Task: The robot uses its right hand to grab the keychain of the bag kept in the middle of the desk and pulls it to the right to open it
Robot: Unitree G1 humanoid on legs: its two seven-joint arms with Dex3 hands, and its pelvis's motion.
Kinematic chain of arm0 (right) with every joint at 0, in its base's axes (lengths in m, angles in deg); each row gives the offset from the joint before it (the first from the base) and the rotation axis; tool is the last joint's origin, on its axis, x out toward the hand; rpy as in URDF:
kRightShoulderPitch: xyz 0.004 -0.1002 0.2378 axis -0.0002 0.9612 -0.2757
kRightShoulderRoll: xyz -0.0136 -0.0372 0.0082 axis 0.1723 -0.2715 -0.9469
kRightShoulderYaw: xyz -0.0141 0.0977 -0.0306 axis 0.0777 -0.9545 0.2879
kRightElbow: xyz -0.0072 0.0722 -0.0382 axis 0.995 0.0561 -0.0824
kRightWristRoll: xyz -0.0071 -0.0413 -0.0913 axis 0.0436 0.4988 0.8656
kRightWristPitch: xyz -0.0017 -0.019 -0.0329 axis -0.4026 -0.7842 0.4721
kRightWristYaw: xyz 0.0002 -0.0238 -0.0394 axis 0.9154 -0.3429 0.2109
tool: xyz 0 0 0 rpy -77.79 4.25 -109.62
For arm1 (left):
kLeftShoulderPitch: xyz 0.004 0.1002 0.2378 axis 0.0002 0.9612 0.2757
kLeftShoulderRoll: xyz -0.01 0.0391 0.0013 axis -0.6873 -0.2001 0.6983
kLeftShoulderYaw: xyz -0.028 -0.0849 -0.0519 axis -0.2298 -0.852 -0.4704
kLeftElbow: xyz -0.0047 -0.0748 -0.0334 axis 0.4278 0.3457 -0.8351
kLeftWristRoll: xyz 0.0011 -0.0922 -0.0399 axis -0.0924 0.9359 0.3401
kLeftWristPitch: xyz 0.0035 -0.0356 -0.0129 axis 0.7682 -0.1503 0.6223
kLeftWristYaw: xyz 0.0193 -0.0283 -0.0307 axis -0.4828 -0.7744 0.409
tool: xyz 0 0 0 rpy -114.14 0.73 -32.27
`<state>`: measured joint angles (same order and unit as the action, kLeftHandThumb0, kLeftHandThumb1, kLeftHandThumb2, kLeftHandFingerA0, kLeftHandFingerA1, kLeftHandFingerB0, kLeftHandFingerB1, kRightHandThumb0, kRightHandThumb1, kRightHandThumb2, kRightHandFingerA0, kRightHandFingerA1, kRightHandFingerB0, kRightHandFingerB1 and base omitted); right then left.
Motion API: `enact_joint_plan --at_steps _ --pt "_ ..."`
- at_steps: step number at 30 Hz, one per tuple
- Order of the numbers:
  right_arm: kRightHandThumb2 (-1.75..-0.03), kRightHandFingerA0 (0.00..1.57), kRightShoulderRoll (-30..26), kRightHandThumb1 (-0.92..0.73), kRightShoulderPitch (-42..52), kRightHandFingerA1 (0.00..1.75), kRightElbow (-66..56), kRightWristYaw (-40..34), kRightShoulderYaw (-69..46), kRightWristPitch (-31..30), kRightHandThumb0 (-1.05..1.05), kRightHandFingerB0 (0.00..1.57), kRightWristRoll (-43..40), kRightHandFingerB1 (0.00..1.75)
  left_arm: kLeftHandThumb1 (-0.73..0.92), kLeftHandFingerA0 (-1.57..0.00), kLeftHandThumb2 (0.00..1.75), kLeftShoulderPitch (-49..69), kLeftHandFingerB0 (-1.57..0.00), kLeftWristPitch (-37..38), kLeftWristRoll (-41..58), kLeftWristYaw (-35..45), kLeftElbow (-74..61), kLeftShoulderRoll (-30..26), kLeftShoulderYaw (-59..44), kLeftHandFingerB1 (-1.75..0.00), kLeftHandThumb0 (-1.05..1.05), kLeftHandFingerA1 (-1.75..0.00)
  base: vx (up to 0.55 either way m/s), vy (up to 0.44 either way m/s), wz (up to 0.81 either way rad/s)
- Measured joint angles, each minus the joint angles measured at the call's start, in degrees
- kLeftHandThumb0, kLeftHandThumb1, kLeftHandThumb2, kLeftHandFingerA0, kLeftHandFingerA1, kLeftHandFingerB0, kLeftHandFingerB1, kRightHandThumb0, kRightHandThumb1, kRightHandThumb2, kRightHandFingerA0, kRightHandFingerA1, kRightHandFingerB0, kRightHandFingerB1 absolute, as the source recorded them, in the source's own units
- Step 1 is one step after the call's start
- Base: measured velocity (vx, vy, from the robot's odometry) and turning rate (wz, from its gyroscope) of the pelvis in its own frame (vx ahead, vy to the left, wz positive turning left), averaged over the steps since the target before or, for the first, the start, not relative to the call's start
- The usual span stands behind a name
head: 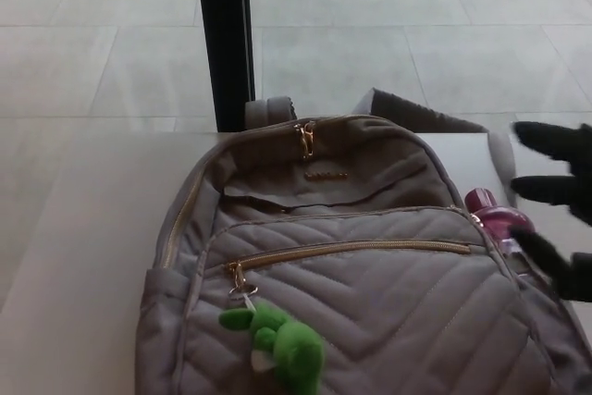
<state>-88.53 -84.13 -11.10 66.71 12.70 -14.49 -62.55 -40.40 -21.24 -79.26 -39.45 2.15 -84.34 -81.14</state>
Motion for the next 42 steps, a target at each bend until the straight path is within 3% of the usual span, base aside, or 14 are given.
enact_joint_plan --at_steps 2,12,13,14,15,17,19,21,25,26,28,29,41,42 --pt "-0.59 0.53 1.11 -0.65 -0.78 0.74 -2.64 0.13 4.57 -0.59 -0.84 0.37 1.51 0.50 0.55 -0.65 0.57 -0.02 -0.50 0.00 0.00 0.02 0.00 0.00 0.00 -0.42 -0.56 -0.63 0.00 0.000 0.00" --pt "-0.61 0.61 2.95 -0.71 -3.39 0.73 -12.40 1.05 22.23 -3.67 -0.81 0.53 10.05 0.49 0.54 -0.54 0.56 0.00 -0.51 0.11 -0.04 0.07 0.05 0.00 0.29 -0.41 -0.56 -0.59 0.00 0.000 0.00" --pt "-0.98 0.62 2.91 -0.54 -3.53 0.75 -12.76 1.10 22.87 -3.89 -0.78 0.50 10.61 0.59 0.55 -0.54 0.56 0.00 -0.51 0.11 -0.04 0.07 0.05 0.00 0.31 -0.41 -0.56 -0.60 0.00 0.000 0.00" --pt "-0.61 0.65 2.79 -0.70 -3.69 0.73 -13.39 1.20 23.86 -4.28 -0.78 0.54 11.64 0.48 0.44 -0.52 0.83 -0.01 -0.43 0.11 -0.03 0.09 0.06 0.00 0.29 -0.52 -0.60 -0.66 0.00 0.000 0.00" --pt "-0.61 0.66 2.68 -0.69 -3.78 0.71 -13.80 1.25 24.49 -4.56 -0.77 0.55 12.41 0.48 0.55 -0.55 0.56 -0.01 -0.51 0.11 -0.02 0.11 0.06 0.00 0.28 -0.40 -0.57 -0.61 0.00 0.000 0.00" --pt "-0.97 0.65 2.43 -0.53 -3.90 0.74 -14.36 1.39 25.45 -4.97 -0.77 0.52 13.67 0.58 0.44 -0.55 0.84 -0.04 -0.46 0.11 -0.02 0.15 0.06 0.00 0.28 -0.54 -0.60 -0.66 0.00 0.000 0.00" --pt "-0.61 0.68 1.95 -0.69 -4.18 0.72 -15.13 1.58 26.78 -5.69 -0.79 0.55 15.80 0.49 0.45 -0.54 0.84 0.00 -0.44 0.11 -0.04 0.17 0.05 0.00 0.32 -0.53 -0.60 -0.65 0.00 0.000 0.00" --pt "-0.62 0.67 1.70 -0.70 -4.31 0.77 -15.56 1.67 27.77 -6.16 -0.80 0.55 17.41 0.49 0.55 -0.58 0.56 -0.01 -0.52 0.11 -0.05 0.17 0.04 -0.01 0.40 -0.41 -0.56 -0.57 0.00 0.000 0.00" --pt "-0.62 0.72 1.55 -0.70 -4.62 0.98 -16.97 1.94 30.05 -7.28 -0.79 0.57 20.82 0.49 0.45 -0.54 0.84 -0.05 -0.45 0.11 -0.05 0.18 0.07 0.00 0.43 -0.53 -0.60 -0.64 0.00 0.000 0.00" --pt "-1.03 0.75 1.56 -0.57 -4.68 0.96 -17.21 1.95 30.52 -7.49 -0.78 0.51 21.61 0.60 0.45 -0.60 0.84 -0.05 -0.47 0.11 -0.05 0.18 0.07 -0.01 0.46 -0.53 -0.61 -0.66 0.00 0.000 0.00" --pt "-1.04 0.77 1.60 -0.57 -4.71 0.89 -17.35 1.95 31.81 -7.72 -0.77 0.50 23.19 0.60 0.46 -0.60 0.85 -0.05 -0.46 0.12 -0.12 0.17 0.07 -0.01 0.65 -0.53 -0.62 -0.66 0.00 0.000 0.00" --pt "-0.61 0.70 1.60 -0.70 -4.71 0.76 -17.41 1.96 32.36 -7.82 -0.79 0.58 23.94 0.50 0.57 -0.59 0.58 -0.04 -0.52 0.12 -0.18 0.16 0.06 -0.01 0.78 -0.41 -0.61 -0.59 0.00 0.000 0.00" --pt "-0.62 0.69 1.79 -0.73 -4.49 0.94 -17.67 1.94 37.95 -7.96 -0.79 0.61 33.71 0.52 0.45 -0.57 0.85 -0.01 -0.47 0.30 -0.69 0.17 0.08 -0.01 2.42 -0.53 -0.65 -0.67 0.00 0.000 0.00" --pt "-0.90 0.69 1.68 -0.55 -4.46 0.93 -17.67 1.91 38.05 -7.94 -0.81 0.55 34.40 0.60 0.45 -0.56 0.85 -0.01 -0.48 0.31 -0.72 0.17 0.08 -0.01 2.55 -0.53 -0.64 -0.67 0.00 0.000 0.00"
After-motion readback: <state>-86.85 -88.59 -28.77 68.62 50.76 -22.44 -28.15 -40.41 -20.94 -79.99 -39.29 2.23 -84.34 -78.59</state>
